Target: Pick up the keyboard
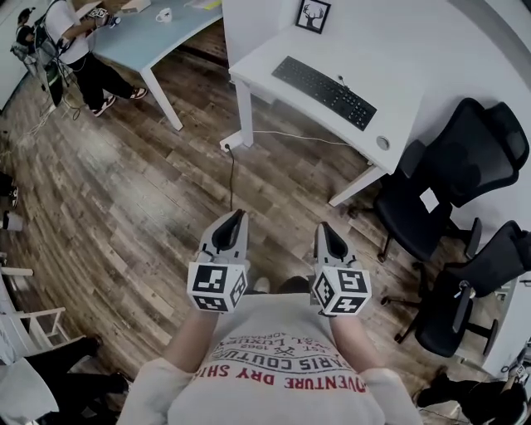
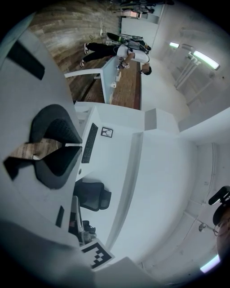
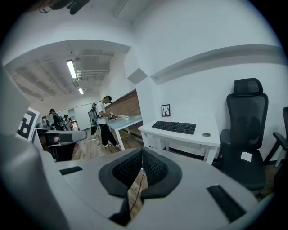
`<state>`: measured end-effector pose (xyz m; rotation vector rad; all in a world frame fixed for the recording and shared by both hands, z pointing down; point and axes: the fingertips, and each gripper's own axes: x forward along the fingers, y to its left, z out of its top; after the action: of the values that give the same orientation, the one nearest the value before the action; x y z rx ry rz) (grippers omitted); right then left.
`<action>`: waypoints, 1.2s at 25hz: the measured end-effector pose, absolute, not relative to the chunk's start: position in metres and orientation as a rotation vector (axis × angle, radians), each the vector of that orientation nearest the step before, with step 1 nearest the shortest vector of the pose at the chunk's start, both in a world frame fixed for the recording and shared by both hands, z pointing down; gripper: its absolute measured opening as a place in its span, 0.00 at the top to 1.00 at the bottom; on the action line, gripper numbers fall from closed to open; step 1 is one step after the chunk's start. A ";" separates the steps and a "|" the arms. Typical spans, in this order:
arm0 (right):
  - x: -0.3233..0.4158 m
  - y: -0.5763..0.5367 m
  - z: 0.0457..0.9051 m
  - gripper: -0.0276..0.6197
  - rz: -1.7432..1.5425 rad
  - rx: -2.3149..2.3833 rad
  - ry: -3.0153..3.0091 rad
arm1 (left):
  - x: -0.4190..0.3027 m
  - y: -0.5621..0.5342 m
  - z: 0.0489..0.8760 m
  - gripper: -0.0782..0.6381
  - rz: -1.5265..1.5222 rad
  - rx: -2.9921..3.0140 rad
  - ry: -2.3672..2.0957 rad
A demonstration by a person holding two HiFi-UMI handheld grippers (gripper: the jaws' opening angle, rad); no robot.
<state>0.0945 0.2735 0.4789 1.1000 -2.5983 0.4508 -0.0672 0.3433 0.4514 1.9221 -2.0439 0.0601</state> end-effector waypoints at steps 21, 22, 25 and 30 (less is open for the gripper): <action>-0.025 0.013 0.455 0.92 0.371 0.980 -2.712 | -0.169 0.111 0.443 0.84 0.055 1.828 -2.167; -0.029 -0.002 0.452 0.92 0.353 0.981 -2.718 | -0.172 0.095 0.442 0.84 0.052 1.833 -2.167; -0.037 -0.040 0.450 0.92 0.318 0.967 -2.727 | -0.180 0.050 0.442 0.84 0.041 1.836 -2.173; -0.029 -0.093 0.455 0.92 0.342 1.017 -2.696 | -0.180 -0.011 0.442 0.84 0.043 1.870 -2.139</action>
<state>-0.0288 -0.0927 0.4547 1.0167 -2.6963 0.3418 -0.1802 -0.0109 0.4417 1.8705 -2.1386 0.0425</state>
